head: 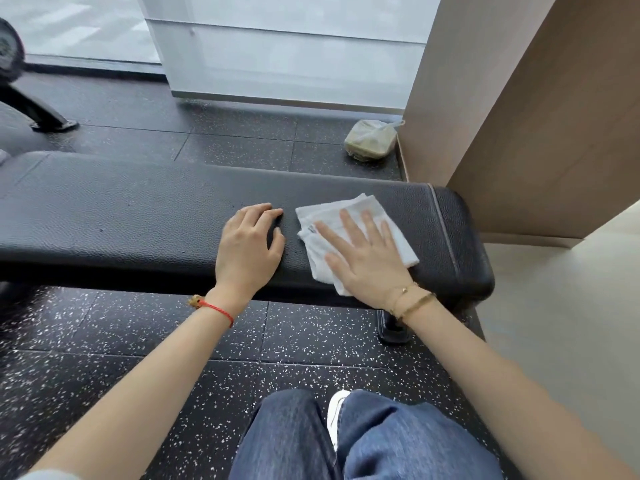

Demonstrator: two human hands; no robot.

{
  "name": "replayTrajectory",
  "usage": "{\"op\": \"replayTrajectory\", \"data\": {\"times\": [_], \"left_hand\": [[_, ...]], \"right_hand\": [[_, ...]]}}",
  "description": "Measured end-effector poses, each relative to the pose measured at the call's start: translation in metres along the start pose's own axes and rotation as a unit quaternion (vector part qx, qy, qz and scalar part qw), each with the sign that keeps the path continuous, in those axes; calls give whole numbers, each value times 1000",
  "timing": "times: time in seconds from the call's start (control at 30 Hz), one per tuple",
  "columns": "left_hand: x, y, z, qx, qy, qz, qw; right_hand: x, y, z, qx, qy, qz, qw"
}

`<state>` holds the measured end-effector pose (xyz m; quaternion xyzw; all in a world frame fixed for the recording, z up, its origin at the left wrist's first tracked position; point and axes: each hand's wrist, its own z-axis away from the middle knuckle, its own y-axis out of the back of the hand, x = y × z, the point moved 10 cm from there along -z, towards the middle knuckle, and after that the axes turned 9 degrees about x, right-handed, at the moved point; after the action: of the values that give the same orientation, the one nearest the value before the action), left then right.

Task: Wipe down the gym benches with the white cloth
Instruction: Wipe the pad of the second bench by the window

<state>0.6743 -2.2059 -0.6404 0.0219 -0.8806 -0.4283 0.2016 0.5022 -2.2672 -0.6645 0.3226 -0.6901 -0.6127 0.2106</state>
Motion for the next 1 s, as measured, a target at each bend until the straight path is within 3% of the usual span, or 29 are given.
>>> {"op": "replayTrajectory", "data": {"times": [0.07, 0.2, 0.37, 0.47, 0.6, 0.7, 0.87, 0.93, 1.0], "left_hand": [[1, 0, 0, 0, -1, -1, 1000], [2, 0, 0, -1, 2, 1, 1000], [3, 2, 0, 6, 1, 18, 1000], [4, 3, 0, 6, -3, 23, 1000], [4, 5, 0, 12, 6, 21, 1000], [3, 4, -1, 11, 14, 18, 1000], [0, 2, -1, 9, 9, 13, 1000], [-1, 0, -1, 8, 8, 13, 1000], [-2, 0, -1, 8, 6, 14, 1000]], "right_hand": [[21, 2, 4, -6, -18, 11, 1000], [45, 5, -37, -40, -135, 17, 990], [-38, -7, -21, 8, -6, 17, 1000], [-12, -3, -13, -2, -2, 2, 1000], [68, 2, -46, -36, -124, 22, 991], [76, 1, -84, -55, -184, 11, 981], [1, -9, -78, -21, -51, -3, 998], [9, -7, -56, -10, -21, -6, 1000], [43, -3, -47, -16, -46, 8, 999]]}}
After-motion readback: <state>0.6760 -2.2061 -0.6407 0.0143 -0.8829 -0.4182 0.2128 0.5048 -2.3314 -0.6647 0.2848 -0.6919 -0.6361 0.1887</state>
